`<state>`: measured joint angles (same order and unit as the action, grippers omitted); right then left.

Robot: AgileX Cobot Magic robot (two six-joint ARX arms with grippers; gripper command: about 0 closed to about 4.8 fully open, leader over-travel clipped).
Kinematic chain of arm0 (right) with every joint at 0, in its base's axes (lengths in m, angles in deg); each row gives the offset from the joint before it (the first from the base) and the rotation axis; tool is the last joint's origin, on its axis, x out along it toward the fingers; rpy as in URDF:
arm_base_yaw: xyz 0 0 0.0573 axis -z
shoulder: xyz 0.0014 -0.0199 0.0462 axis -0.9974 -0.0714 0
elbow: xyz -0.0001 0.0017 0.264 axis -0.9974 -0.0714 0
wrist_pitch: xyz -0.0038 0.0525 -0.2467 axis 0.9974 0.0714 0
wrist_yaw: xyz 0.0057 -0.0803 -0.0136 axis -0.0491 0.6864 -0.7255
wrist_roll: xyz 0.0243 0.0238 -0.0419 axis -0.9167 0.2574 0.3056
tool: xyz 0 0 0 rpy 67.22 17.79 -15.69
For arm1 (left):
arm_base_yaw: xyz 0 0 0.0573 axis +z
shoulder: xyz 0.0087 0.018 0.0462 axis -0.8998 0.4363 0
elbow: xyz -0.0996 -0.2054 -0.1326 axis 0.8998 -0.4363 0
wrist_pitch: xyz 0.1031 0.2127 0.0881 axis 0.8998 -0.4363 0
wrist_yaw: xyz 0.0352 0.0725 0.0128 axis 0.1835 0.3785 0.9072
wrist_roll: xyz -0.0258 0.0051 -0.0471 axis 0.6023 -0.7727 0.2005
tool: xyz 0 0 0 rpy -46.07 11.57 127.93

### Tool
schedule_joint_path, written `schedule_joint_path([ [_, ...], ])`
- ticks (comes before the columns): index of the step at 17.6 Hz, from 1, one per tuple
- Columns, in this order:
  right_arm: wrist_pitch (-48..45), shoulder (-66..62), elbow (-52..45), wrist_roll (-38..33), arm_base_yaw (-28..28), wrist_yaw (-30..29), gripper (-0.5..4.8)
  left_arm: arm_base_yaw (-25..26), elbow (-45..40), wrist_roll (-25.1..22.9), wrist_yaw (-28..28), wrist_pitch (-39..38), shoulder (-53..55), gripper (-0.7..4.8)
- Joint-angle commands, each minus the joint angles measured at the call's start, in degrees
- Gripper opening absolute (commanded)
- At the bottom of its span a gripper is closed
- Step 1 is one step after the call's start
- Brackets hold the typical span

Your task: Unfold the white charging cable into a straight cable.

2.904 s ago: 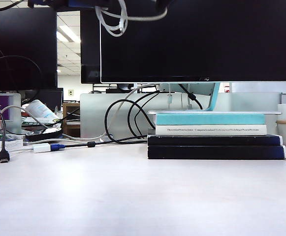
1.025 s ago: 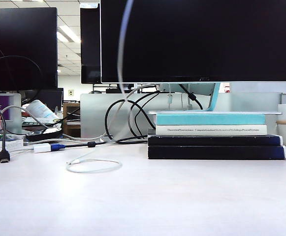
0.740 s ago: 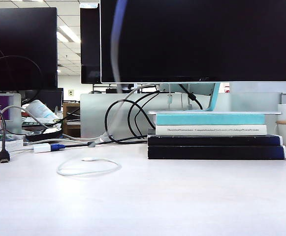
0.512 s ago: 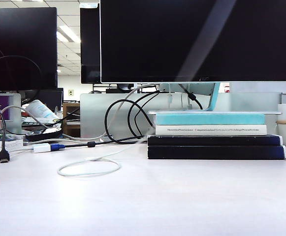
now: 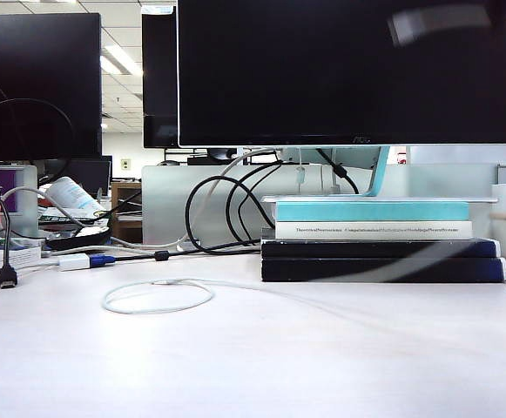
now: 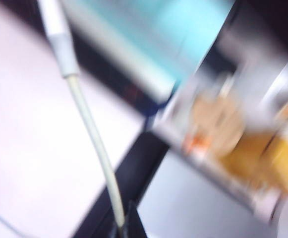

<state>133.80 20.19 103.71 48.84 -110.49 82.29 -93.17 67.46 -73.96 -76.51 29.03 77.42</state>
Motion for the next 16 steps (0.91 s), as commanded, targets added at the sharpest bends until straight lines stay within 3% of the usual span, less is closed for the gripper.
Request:
schedule_joint_path([
  [1,-0.4,0.3,-7.6,-0.6,3.3,4.8,-0.01,0.0,0.0,-1.4,-0.3,-2.3,-0.1,4.79],
  [12,-6.3,3.3,-11.1,-1.6,18.6,5.6,0.11,0.1,0.0,-4.1,2.5,-8.4,-0.1,4.79],
  [13,-6.9,3.3,-11.2,-2.1,20.2,5.4,1.16,0.0,0.0,-4.2,2.5,-8.3,-0.1,4.79],
  [14,-8.1,3.3,-11.2,-3.5,21.6,5.4,3.00,0.1,0.0,-4.2,2.5,-8.3,-0.1,4.79],
  [15,-11.2,3.4,-11.1,-4.5,22.8,4.3,4.00,0.0,0.0,-4.2,2.5,-8.3,-0.1,4.79],
  [16,-13.5,3.8,-11.1,-5.0,22.8,2.2,4.01,0.1,0.0,-4.2,2.5,-8.3,-0.1,4.79],
])
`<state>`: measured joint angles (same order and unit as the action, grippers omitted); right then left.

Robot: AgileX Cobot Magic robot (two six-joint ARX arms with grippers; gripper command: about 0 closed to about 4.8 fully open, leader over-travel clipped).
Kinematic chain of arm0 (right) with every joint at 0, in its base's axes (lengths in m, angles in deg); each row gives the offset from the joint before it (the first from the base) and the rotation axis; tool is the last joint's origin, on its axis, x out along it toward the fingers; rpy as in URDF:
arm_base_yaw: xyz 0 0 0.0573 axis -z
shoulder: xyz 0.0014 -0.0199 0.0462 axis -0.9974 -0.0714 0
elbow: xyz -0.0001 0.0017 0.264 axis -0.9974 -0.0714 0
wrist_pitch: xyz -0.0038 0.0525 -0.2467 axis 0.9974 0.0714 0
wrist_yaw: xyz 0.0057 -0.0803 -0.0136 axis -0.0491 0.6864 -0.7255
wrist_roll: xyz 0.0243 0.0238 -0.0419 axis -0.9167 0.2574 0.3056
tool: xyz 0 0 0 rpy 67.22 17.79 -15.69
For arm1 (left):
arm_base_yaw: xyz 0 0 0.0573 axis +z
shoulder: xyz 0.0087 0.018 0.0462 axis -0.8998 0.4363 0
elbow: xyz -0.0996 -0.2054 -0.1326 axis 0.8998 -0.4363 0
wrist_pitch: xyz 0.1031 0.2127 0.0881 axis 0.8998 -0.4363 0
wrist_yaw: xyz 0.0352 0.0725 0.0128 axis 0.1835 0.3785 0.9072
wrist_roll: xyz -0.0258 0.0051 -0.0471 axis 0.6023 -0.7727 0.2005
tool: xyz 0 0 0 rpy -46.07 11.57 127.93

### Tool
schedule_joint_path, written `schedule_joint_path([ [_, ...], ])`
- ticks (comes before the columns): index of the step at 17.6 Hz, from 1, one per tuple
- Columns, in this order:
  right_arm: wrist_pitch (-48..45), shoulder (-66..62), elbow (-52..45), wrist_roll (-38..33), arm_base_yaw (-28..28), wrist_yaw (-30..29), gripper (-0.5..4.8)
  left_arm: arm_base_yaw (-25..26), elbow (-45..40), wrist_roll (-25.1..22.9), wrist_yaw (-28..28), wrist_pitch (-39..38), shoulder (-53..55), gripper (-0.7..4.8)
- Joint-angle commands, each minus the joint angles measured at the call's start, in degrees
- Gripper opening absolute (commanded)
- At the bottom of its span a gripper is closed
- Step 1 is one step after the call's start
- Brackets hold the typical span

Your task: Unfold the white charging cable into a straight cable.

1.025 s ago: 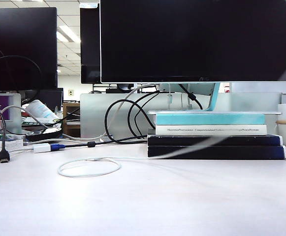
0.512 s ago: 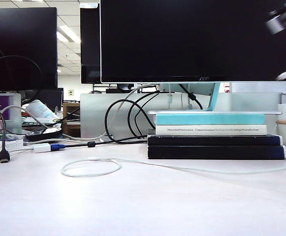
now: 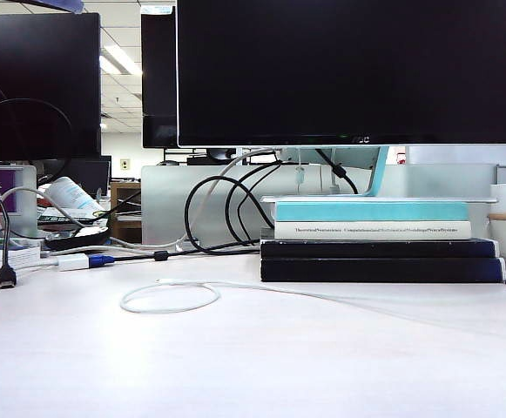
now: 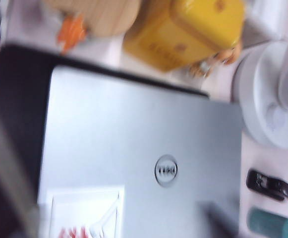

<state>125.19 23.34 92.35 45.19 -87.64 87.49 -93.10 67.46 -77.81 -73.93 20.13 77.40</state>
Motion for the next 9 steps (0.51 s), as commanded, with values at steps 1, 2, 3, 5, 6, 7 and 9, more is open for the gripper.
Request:
schedule_joint_path([
  [1,-7.4,1.3,0.2,-2.5,-0.4,-5.0,4.06,0.0,0.0,-0.3,0.0,0.4,-0.1,4.79],
  [2,-8.7,1.8,0.2,-3.2,-0.6,-4.9,4.35,0.0,0.0,-0.4,0.1,0.1,-0.1,4.79],
  [3,-10.2,2.4,0.2,-3.3,-0.6,-4.1,4.79,0.0,0.0,-0.6,0.6,-0.3,-0.1,4.79],
  [5,-11.3,3.7,0.3,-1.1,-0.5,-0.7,4.79,0.0,0.0,-1.0,1.0,-1.4,-0.1,4.79],
  [6,-11.6,4.2,0.3,0.4,-0.5,2.3,4.79,0.0,0.0,-1.0,1.0,-1.6,-0.1,4.79],
  [7,-12.3,4.5,0.3,1.2,-0.4,3.3,4.79,0.0,0.0,-1.0,1.1,-1.6,-0.1,4.79],
  [9,-13.8,4.8,0.3,1.2,-0.5,-0.2,4.79,0.0,0.0,-1.0,1.4,-1.5,-0.1,4.79],
])
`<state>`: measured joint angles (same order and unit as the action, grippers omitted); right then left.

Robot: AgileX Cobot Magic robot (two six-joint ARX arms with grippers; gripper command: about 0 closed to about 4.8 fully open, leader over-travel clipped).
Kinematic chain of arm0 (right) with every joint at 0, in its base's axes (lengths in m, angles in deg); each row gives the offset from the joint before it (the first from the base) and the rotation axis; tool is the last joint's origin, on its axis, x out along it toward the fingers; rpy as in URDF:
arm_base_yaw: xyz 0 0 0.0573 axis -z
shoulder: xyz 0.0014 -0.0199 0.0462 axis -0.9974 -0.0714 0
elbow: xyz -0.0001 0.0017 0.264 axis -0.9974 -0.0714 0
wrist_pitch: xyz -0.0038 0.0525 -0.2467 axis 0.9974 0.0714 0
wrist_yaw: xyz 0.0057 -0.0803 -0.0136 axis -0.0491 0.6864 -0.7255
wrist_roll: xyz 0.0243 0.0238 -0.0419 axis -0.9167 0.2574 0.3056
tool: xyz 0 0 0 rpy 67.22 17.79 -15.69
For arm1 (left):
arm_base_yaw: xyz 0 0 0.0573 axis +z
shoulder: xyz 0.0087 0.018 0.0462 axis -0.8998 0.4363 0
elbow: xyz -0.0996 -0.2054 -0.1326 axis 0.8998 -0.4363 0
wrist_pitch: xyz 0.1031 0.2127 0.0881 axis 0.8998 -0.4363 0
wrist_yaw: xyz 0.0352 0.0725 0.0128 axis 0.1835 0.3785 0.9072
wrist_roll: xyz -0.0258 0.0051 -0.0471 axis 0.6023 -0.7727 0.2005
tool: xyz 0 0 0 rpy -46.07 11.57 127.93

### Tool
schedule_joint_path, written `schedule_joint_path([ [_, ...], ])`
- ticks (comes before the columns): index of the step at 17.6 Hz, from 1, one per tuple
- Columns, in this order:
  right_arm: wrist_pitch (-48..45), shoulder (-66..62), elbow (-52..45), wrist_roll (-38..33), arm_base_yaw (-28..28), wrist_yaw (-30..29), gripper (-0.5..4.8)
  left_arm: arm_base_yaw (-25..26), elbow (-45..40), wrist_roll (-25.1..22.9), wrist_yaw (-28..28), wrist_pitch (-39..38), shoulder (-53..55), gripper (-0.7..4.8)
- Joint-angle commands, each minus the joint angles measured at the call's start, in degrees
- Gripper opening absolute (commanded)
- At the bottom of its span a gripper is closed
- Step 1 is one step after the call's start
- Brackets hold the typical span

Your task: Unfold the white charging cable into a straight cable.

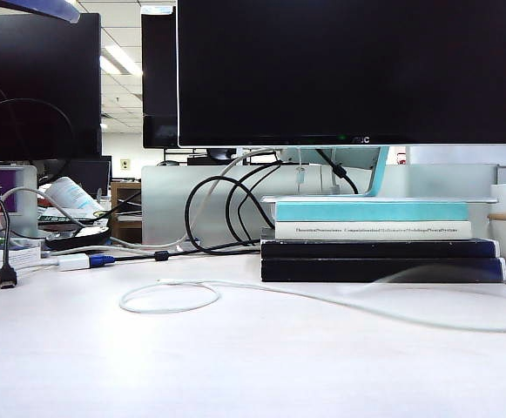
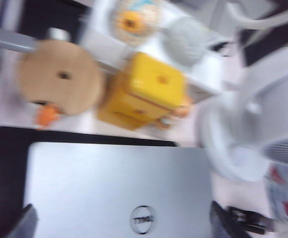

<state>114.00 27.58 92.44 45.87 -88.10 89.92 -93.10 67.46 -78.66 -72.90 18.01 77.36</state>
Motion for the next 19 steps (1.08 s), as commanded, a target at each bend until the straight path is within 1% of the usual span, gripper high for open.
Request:
schedule_joint_path([
  [1,-2.9,0.6,0.2,0.0,0.0,-11.0,4.79,0.0,0.0,-0.1,2.1,0.7,-0.1,4.79],
  [2,-2.6,0.5,0.2,-4.0,-0.1,-25.0,4.79,0.0,0.0,-0.1,4.7,0.5,-0.1,4.79],
  [3,-2.6,0.2,0.2,-6.6,-0.1,-30.9,4.79,0.0,0.0,-0.1,4.9,0.3,-0.1,4.79],
  [4,-2.5,0.0,0.1,-7.7,-0.7,-34.7,4.79,0.0,0.0,-0.1,4.8,-0.1,-0.1,4.79],
  [6,-2.3,-1.1,0.1,-7.6,-3.0,-41.2,4.79,0.0,0.0,-0.1,4.7,-1.1,-0.1,4.79],
  [7,-2.4,-1.9,0.1,-7.5,-4.4,-42.3,4.79,0.0,0.0,-0.1,4.8,-1.5,-0.1,4.79],
  [8,-2.1,-2.3,0.1,-7.7,-5.4,-41.7,4.53,0.0,0.0,0.6,5.1,-1.9,-0.1,4.56],
  [10,3.1,-3.0,0.1,-7.7,-9.4,-37.2,3.25,0.0,0.1,2.0,5.2,-4.5,-0.1,3.77],
  [11,7.9,-2.9,0.1,-7.8,-10.6,-34.3,3.04,0.0,0.1,4.7,5.2,-7.5,-0.1,3.42],
  [12,11.6,-2.8,0.1,-8.2,-10.8,-33.2,3.04,0.0,0.1,6.7,5.2,-10.4,-0.1,3.38],
  [14,16.9,-2.8,0.1,-10.6,-10.8,-33.8,3.04,0.0,0.1,8.6,5.9,-14.1,-0.1,3.38],
  [15,18.2,-2.7,0.1,-10.7,-10.8,-33.8,3.04,0.0,0.1,9.5,7.2,-15.2,-0.2,3.38],
  [16,19.3,-2.0,0.0,-10.7,-10.8,-33.7,3.04,0.0,0.1,10.4,9.9,-16.2,-0.3,3.39],
  [19,16.0,3.3,-1.0,-12.3,-10.8,-33.7,3.04,0.0,0.1,10.5,14.4,-17.5,-3.7,3.39],
])
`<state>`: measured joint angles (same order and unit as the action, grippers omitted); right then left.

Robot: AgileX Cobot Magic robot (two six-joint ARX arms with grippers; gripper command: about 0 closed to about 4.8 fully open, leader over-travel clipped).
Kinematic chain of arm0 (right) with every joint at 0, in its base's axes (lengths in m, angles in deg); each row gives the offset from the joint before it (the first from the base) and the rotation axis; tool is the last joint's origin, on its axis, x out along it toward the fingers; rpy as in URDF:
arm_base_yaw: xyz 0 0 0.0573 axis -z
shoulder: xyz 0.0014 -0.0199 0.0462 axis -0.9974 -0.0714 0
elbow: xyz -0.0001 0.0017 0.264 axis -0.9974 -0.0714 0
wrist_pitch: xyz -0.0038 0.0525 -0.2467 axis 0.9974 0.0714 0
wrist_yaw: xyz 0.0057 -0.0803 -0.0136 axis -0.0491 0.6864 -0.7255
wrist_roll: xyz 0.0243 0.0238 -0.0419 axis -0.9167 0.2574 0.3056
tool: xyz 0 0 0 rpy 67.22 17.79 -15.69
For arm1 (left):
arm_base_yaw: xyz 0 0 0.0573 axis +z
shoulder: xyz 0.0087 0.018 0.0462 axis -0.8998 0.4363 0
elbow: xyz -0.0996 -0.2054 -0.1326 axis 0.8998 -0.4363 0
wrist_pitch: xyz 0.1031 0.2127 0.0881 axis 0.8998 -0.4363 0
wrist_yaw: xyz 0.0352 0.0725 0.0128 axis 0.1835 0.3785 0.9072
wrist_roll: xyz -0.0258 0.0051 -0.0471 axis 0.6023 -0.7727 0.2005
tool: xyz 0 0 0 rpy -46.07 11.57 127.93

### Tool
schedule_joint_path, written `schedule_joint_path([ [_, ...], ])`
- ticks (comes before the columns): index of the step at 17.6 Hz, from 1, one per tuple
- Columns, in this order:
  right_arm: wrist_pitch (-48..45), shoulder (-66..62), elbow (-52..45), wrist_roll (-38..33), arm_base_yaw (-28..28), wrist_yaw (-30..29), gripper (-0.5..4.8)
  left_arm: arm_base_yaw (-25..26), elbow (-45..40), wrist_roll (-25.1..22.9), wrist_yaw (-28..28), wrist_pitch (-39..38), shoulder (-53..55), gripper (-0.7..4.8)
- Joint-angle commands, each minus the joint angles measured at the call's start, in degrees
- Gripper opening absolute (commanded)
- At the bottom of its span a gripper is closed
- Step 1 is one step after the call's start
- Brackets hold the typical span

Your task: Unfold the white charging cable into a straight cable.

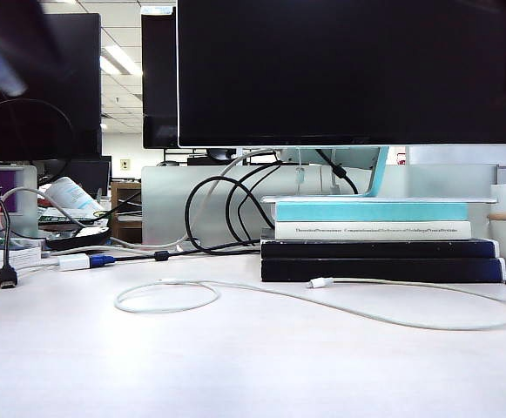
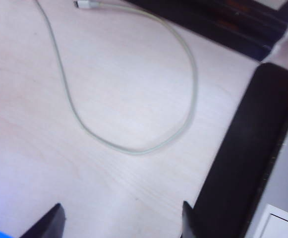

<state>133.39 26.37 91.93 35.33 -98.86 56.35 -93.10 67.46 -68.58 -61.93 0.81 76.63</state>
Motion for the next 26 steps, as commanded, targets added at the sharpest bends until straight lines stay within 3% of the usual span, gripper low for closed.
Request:
schedule_joint_path([
  [1,-6.1,8.5,-1.3,-3.0,0.0,0.7,3.04,0.0,0.0,1.0,4.5,-0.9,-5.7,3.39],
  [6,-11.0,22.3,-6.1,-4.2,0.0,6.0,3.04,0.0,-1.6,1.9,9.5,-4.7,-18.1,3.39],
  [9,-12.3,29.7,-11.6,-5.8,0.0,6.3,3.04,0.0,-3.2,3.9,12.1,-7.9,-23.3,3.39],
  [15,-30.5,55.3,-26.5,-8.9,0.1,7.6,2.99,0.0,-7.8,3.6,14.8,-0.6,-39.0,3.39],
  [20,-31.6,63.0,-32.6,-17.5,0.1,6.2,2.91,0.0,-15.0,4.0,13.7,1.7,-45.9,3.39],
  [21,-40.7,62.5,-36.6,-22.4,0.0,2.1,2.91,-0.1,-18.2,3.9,13.7,5.1,-46.4,3.39],
  [23,-52.3,62.5,-42.8,-23.8,0.0,0.5,2.90,-0.1,-21.8,5.0,13.6,9.9,-46.4,3.39],
  [24,-56.3,62.5,-45.9,-24.9,0.0,0.5,2.90,-0.1,-24.0,3.3,13.6,12.1,-46.4,3.39],
  [26,-61.6,62.6,-53.4,-25.0,0.0,0.5,2.90,-0.1,-29.6,-0.6,7.6,18.6,-46.4,3.39],
])
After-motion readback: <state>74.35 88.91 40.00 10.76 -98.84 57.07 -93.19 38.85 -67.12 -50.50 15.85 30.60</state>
